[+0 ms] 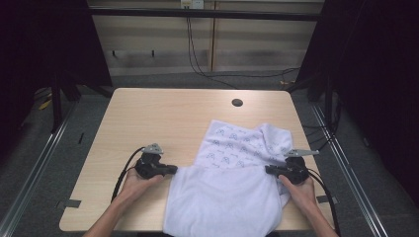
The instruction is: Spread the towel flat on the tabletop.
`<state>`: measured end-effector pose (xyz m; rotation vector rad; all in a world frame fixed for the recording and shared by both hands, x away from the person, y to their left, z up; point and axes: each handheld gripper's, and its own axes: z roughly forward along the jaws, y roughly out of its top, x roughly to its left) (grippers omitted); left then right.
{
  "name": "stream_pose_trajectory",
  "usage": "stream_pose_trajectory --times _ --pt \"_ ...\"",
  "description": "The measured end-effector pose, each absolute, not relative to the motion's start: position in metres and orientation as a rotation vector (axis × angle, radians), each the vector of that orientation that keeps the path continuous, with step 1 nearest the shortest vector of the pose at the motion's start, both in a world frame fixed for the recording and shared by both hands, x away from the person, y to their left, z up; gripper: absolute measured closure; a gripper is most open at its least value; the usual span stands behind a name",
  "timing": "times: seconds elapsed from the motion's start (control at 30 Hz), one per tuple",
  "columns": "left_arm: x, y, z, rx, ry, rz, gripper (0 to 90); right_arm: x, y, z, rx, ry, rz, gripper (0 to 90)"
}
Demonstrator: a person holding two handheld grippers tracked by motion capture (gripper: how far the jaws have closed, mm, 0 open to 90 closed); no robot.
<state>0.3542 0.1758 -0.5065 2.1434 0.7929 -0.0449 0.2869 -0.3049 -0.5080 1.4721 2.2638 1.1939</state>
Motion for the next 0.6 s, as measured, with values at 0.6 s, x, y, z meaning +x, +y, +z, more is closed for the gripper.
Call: stream_pose_trajectory --times 0.6 --pt "0.367 0.198 -0.488 1.933 0.837 -0.058 88.8 0.366 -0.285 -0.498 1.436 2.179 1.292 88.3"
